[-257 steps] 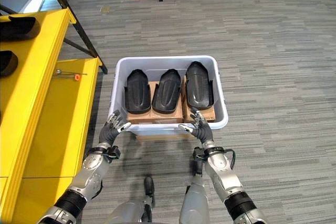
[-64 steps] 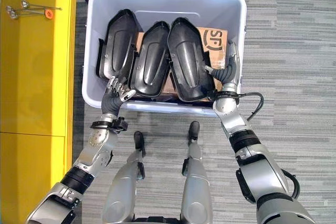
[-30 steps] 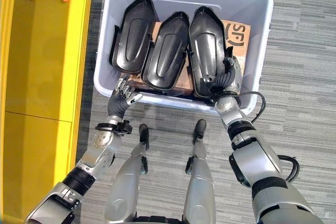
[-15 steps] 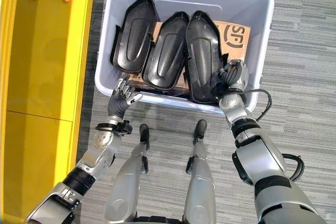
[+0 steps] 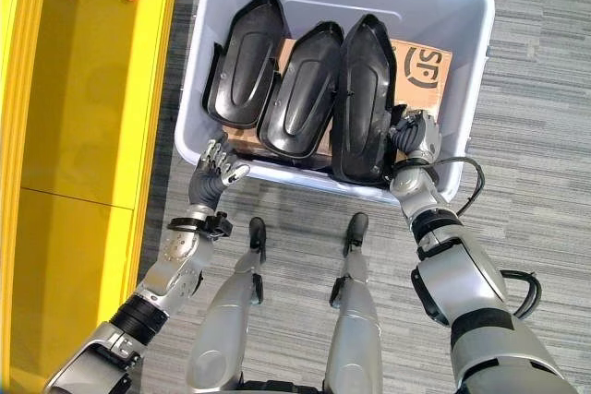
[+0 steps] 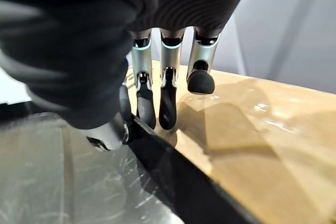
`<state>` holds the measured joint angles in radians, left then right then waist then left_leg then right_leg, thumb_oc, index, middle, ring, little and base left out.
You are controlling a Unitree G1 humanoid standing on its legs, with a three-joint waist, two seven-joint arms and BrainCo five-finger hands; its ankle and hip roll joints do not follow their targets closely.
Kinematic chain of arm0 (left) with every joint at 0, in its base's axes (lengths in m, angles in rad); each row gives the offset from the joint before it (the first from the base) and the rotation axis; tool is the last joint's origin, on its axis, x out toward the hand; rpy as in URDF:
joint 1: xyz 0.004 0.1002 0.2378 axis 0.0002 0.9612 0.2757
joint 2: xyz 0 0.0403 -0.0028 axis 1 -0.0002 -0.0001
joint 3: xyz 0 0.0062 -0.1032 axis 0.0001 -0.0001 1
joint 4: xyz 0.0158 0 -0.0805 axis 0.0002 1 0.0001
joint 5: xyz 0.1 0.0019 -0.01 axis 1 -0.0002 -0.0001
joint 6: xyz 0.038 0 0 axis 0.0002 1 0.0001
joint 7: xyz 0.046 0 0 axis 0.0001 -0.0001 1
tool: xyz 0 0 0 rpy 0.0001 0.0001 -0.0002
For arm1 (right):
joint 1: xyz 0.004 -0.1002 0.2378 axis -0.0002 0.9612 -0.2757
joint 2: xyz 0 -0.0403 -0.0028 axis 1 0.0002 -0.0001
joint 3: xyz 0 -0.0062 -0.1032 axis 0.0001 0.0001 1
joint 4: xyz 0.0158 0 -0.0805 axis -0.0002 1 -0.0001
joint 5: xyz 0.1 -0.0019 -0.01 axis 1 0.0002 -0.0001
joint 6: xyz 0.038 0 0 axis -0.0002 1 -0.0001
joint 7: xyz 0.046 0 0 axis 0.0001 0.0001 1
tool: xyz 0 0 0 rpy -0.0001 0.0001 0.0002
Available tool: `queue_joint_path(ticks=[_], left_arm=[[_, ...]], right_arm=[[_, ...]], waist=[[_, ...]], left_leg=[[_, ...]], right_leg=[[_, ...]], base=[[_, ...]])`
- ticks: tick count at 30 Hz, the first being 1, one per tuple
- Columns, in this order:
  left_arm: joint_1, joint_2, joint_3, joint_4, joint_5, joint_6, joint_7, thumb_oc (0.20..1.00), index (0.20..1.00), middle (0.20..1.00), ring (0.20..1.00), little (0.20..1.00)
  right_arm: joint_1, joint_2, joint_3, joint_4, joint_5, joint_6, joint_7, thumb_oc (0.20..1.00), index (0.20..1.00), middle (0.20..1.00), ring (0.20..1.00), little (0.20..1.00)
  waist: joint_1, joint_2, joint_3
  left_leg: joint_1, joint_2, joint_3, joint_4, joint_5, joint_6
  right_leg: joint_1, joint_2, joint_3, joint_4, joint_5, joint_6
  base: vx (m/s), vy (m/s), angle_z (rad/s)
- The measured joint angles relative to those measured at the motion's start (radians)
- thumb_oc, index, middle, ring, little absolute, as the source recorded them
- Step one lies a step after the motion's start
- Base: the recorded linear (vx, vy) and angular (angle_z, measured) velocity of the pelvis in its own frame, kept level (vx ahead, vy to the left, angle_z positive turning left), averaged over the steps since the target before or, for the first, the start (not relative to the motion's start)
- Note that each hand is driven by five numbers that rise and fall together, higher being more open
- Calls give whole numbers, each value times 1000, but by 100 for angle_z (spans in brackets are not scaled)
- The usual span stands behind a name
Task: Move parts from the plastic box to the shelf.
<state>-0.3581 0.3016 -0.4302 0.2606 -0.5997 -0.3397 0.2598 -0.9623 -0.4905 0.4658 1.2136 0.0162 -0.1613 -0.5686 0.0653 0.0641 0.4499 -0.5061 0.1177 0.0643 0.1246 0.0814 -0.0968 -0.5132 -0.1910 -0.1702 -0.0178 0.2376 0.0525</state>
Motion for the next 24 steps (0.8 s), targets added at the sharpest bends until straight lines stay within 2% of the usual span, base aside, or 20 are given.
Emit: queue_joint_path(ticks=[8,15,19,24], left_arm=[[0,0,2,0,0,0,8,1000,1000,1000,1000,1000],[-4,-4,21,-2,2,-2,29,1000,1000,1000,1000,1000],[2,-4,69,-5,3,-16,33,1000,1000,1000,1000,1000],[-6,-3,80,-5,4,-22,33,1000,1000,1000,1000,1000]], right_arm=[[32,8,-24,-56,0,2,-29,200,200,200,200,200],[124,6,-42,-279,-8,10,-72,200,200,200,200,200],[205,6,-122,-507,-104,15,-119,200,200,200,200,200],[209,2,-179,-611,-165,13,-159,200,200,200,200,200]], waist=[[-10,-1,1],[-31,-7,4],[-51,-32,20],[-51,-43,39]], left_leg=[[-2,-1,-3,0,0,0],[-10,0,-4,-1,-1,0],[-35,1,-6,2,0,1],[-35,3,-6,1,0,0]], right_leg=[[0,-1,-3,0,-1,1],[-8,1,-3,0,-3,4],[-31,5,-5,0,0,3],[-31,8,-5,0,0,3]], base=[[0,0,0],[0,0,0],[0,0,0],[0,0,0]])
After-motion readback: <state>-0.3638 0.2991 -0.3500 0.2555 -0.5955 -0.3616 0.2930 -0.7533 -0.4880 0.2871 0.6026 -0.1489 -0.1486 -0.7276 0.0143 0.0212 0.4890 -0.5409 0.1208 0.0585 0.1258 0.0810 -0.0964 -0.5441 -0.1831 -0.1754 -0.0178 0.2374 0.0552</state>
